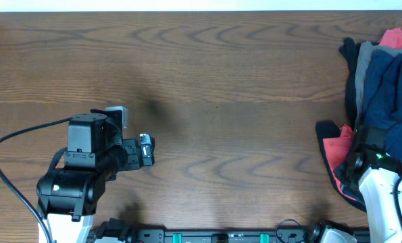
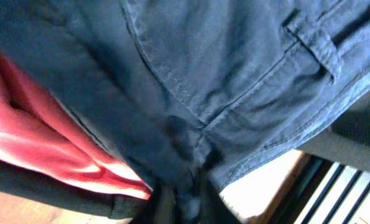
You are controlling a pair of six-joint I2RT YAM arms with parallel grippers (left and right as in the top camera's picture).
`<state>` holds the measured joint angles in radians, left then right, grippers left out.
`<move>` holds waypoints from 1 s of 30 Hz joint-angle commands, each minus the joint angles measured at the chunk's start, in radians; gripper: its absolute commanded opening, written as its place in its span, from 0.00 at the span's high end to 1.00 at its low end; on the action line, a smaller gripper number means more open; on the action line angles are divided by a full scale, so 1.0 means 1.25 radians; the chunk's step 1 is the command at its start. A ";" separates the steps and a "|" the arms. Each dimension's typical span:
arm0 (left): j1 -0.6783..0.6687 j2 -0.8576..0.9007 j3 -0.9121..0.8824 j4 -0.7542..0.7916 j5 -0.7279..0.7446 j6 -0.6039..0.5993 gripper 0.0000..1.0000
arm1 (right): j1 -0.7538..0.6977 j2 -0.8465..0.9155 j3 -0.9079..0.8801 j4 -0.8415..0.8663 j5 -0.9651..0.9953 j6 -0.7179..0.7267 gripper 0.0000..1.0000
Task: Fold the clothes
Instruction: 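Reach the right gripper into the clothes pile and grasp the navy shorts, then pull the navy shorts left onto the open table with the right gripper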
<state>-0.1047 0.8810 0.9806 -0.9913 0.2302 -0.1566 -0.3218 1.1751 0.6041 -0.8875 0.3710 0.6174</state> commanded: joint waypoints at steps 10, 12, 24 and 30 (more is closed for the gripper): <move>0.003 0.001 0.016 0.017 0.004 0.011 0.02 | -0.005 0.001 0.172 -0.042 -0.164 -0.103 0.99; 0.003 0.001 0.016 0.020 0.004 0.011 0.02 | -0.003 0.001 0.284 -0.066 -0.227 -0.168 0.99; 0.003 0.010 0.016 0.037 0.004 0.011 0.02 | 0.258 0.012 0.652 -0.195 -0.385 -0.255 0.99; 0.003 0.025 0.016 0.038 0.004 0.011 0.02 | 0.451 0.097 0.586 -0.149 -0.388 -0.215 0.99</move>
<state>-0.1047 0.9016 0.9825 -0.9417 0.2302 -0.1566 0.1608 1.2461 1.3666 -1.0973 -0.0647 0.3267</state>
